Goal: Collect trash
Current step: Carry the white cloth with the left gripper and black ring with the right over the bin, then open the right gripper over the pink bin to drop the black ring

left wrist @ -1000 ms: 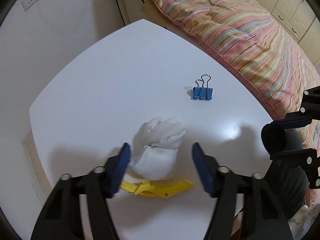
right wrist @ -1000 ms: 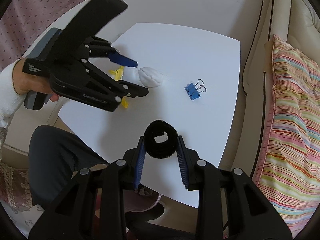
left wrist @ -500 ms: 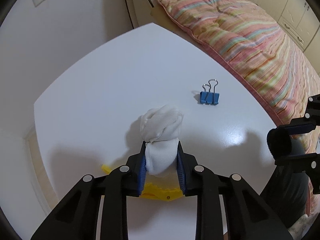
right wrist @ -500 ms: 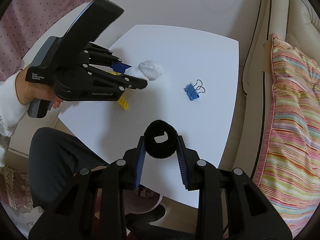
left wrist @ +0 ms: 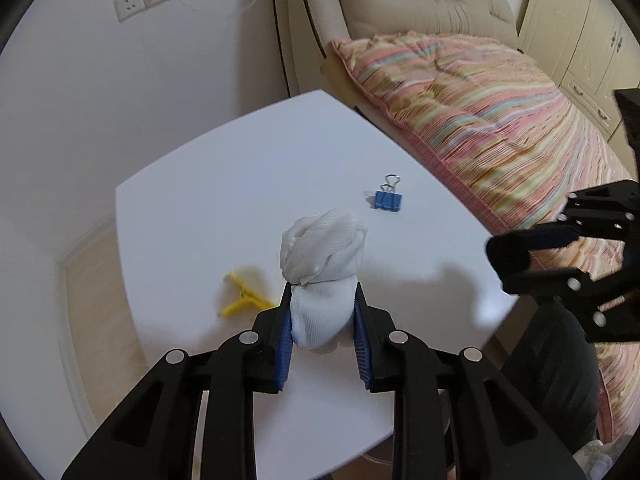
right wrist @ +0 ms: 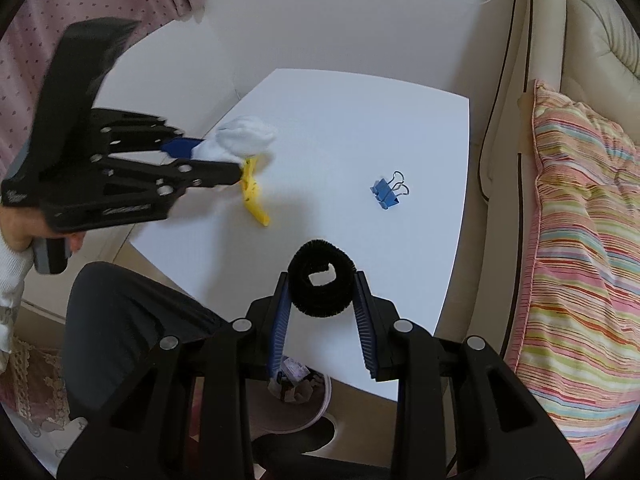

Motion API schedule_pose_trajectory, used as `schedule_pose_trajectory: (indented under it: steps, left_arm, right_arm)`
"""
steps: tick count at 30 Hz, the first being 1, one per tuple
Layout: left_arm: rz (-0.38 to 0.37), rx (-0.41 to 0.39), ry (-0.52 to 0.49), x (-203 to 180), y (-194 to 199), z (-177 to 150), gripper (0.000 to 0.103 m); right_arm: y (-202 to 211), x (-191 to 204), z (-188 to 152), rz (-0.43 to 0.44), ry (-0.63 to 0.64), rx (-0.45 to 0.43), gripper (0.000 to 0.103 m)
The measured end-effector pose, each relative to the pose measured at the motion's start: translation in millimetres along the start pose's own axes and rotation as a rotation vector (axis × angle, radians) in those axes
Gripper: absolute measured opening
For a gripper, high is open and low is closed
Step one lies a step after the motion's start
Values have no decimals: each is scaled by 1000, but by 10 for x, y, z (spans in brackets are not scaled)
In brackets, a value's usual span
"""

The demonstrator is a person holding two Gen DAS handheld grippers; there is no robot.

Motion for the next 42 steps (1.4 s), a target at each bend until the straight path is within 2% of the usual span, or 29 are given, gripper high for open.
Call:
schedule_pose_trajectory:
  steps: [11, 17, 33, 42]
  left_arm:
    - [-29, -118, 72, -230, 561, -381, 26]
    - [-47, -143, 97, -385, 682, -625, 26]
    - [-65, -121, 169, -536, 760, -1280, 26]
    - [-68, -97, 195, -527, 781, -1549, 26]
  right_arm:
    - [297, 284, -140, 2, 31, -67, 31]
    - [434, 461, -305, 30, 38, -95, 31]
    - [399, 765, -916, 52, 54, -47, 31]
    - [286, 861, -1113, 66, 48, -11, 31]
Point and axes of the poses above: each gripper's, at about its wrist camera, not at the fingertips, and y roughly against the way its jaws point, x to its left, z to its top, the point moved 6 cm from there along -y, roughly the way its jaws point, and after that the axes turned 4 degrees about z, right-handed, at the moved point
